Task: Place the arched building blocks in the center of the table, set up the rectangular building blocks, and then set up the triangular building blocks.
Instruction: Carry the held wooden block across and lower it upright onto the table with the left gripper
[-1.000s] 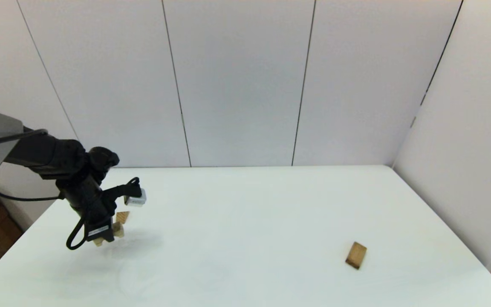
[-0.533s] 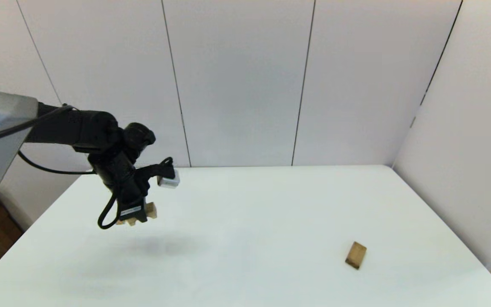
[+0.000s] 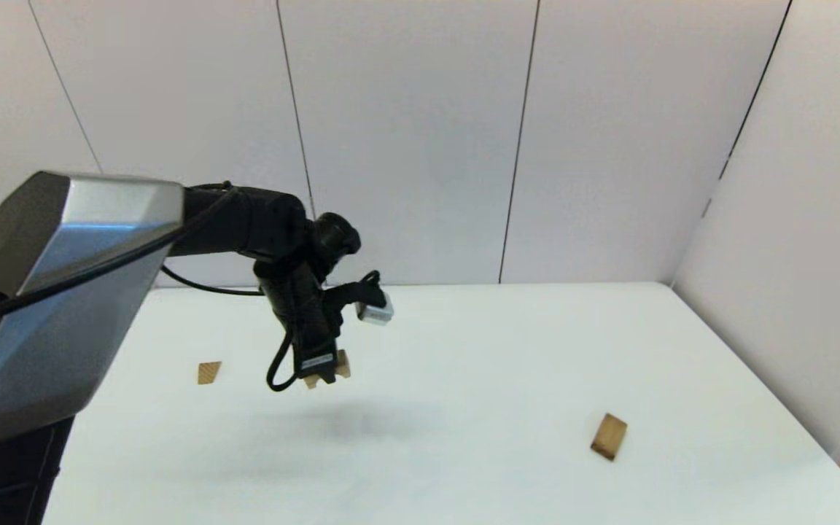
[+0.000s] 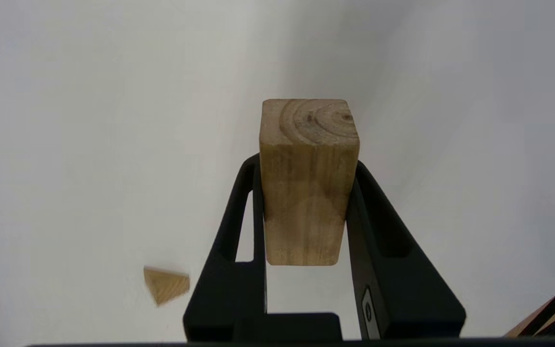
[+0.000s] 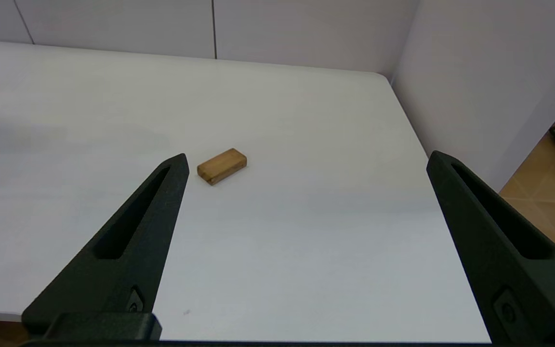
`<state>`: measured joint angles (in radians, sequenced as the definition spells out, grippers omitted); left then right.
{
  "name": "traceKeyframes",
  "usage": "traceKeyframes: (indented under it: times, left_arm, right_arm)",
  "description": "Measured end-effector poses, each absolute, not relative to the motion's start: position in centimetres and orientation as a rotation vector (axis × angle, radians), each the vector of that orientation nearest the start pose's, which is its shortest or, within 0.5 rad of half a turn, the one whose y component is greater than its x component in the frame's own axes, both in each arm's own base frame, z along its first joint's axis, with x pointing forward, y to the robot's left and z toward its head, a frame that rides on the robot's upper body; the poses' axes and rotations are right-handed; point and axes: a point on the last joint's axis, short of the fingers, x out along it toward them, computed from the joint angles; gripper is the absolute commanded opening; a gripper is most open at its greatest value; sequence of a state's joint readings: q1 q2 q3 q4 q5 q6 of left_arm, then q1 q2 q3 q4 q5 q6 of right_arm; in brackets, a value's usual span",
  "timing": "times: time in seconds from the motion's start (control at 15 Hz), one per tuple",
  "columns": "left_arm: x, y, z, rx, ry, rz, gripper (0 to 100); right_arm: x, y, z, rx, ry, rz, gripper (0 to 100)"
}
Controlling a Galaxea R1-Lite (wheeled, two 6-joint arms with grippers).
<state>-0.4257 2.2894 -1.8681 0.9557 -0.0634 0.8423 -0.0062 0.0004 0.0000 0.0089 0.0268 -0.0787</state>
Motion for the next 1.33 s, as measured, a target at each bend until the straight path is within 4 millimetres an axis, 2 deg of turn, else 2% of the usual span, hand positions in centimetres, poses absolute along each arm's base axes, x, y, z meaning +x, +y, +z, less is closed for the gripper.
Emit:
traceKeyframes:
  times: [0.2, 0.4, 0.73, 1.13, 1.33]
  left_arm:
    - [36.7, -20.7, 11.4, 0.914, 1.122, -1.026, 0]
    - [36.0, -23.1, 9.8, 0.966, 1.121, -1.091, 0]
    - [35.2, -24.1, 8.2, 1.081, 1.145, -1.221, 0]
    - [34.2, -26.5, 6.6, 1.144, 1.115, -1.267, 0]
    - [33.7, -27.1, 6.2, 1.166, 1.13, -1.282, 0]
  right_arm:
    - [-2.3, 0.1, 7.5, -0.079, 0.009, 0.022, 100]
    - [-2.3, 0.1, 7.5, -0.078, 0.009, 0.021, 100]
    - [-2.3, 0.1, 7.5, -0.076, 0.009, 0.022, 100]
    - [-2.3, 0.1, 7.5, -0.077, 0.009, 0.021, 100]
    - [-2.3, 0.1, 7.5, -0.077, 0.009, 0.021, 100]
